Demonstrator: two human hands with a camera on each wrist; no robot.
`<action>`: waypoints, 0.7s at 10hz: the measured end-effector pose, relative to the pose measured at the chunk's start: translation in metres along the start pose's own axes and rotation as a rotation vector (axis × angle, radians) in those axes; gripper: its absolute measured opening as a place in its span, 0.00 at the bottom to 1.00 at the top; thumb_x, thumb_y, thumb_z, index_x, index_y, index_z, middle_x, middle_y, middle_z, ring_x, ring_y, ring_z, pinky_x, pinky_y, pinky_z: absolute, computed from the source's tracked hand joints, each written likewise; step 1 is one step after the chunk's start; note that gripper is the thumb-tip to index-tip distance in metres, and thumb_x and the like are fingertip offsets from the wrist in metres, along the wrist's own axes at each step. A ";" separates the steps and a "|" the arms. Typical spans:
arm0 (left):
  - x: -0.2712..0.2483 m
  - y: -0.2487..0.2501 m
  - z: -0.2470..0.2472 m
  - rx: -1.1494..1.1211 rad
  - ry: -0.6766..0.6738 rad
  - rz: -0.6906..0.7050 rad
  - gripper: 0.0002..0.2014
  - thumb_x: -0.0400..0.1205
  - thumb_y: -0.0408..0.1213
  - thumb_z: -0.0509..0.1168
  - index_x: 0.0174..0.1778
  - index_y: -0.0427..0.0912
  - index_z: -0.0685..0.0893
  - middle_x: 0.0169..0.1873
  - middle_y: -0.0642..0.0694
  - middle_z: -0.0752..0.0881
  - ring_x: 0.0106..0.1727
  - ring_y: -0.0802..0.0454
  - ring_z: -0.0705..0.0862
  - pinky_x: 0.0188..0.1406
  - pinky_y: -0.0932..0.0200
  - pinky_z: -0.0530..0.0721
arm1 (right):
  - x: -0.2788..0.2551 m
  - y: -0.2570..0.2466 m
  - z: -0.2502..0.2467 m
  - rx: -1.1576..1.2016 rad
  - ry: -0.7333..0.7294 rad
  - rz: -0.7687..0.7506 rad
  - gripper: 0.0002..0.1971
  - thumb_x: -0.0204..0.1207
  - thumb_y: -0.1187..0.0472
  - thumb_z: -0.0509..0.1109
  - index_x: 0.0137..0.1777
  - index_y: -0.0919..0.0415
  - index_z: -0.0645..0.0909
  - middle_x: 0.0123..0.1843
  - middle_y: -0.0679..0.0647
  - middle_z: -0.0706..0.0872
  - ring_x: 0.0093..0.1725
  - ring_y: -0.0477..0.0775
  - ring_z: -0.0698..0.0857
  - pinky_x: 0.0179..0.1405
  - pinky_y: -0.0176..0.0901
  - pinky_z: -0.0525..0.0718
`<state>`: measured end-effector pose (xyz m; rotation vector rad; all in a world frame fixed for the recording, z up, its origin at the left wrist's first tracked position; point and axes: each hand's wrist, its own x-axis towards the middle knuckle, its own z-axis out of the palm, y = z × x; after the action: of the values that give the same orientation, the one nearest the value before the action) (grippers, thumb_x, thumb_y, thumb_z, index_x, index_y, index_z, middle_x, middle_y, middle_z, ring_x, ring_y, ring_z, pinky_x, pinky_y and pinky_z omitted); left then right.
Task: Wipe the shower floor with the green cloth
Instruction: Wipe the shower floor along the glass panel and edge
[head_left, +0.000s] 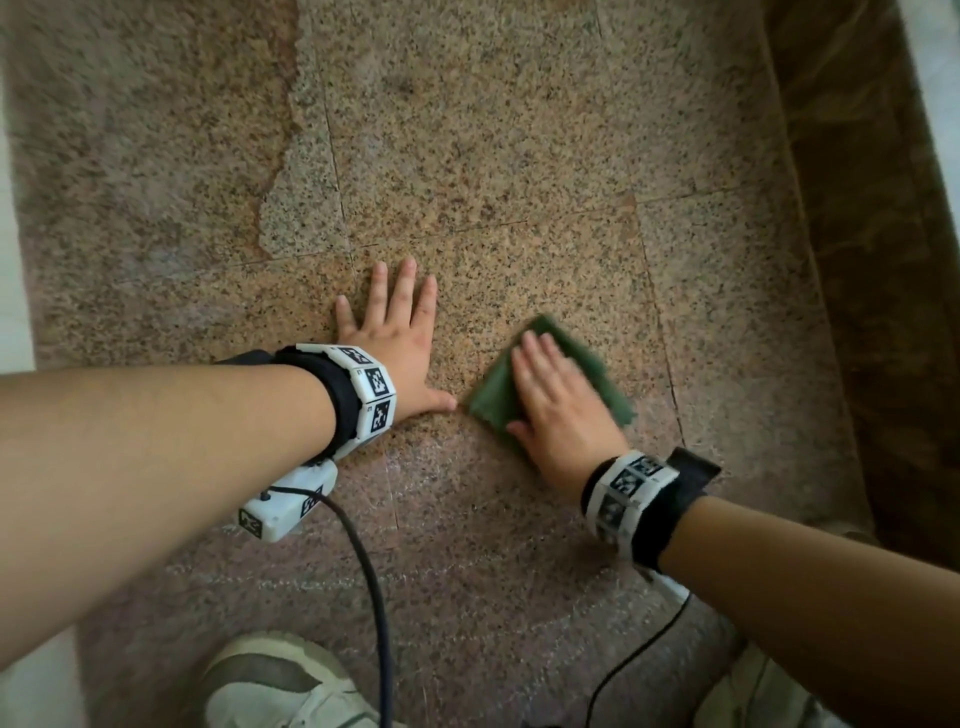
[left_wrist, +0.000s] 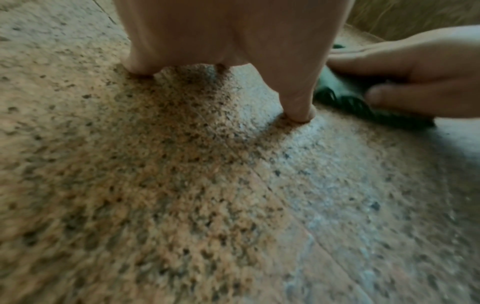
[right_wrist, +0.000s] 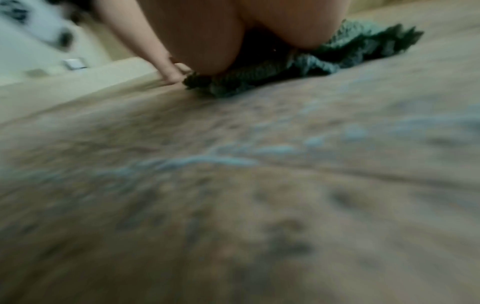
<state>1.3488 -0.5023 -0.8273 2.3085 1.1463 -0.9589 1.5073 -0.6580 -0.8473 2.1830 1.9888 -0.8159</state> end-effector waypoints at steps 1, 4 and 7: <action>0.000 0.000 0.000 -0.004 0.004 0.001 0.67 0.69 0.72 0.69 0.83 0.43 0.27 0.80 0.43 0.21 0.81 0.37 0.24 0.79 0.24 0.44 | 0.000 -0.002 0.002 -0.047 -0.044 -0.068 0.42 0.81 0.46 0.66 0.86 0.62 0.48 0.87 0.55 0.45 0.84 0.51 0.40 0.85 0.52 0.47; -0.003 0.001 -0.002 -0.016 -0.019 -0.002 0.69 0.68 0.73 0.69 0.83 0.44 0.26 0.79 0.43 0.19 0.81 0.37 0.23 0.79 0.24 0.43 | -0.001 0.152 -0.056 0.140 0.189 0.616 0.40 0.86 0.49 0.60 0.86 0.67 0.43 0.88 0.62 0.44 0.86 0.60 0.45 0.85 0.54 0.47; -0.002 -0.001 -0.002 -0.014 -0.025 -0.008 0.68 0.68 0.74 0.68 0.82 0.45 0.25 0.78 0.45 0.19 0.81 0.38 0.23 0.80 0.26 0.42 | 0.010 0.007 -0.005 0.089 0.066 0.378 0.40 0.86 0.46 0.51 0.84 0.64 0.31 0.86 0.59 0.30 0.84 0.58 0.30 0.83 0.51 0.34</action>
<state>1.3481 -0.5020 -0.8242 2.2763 1.1491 -0.9775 1.5156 -0.6481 -0.8495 2.5522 1.5119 -0.7956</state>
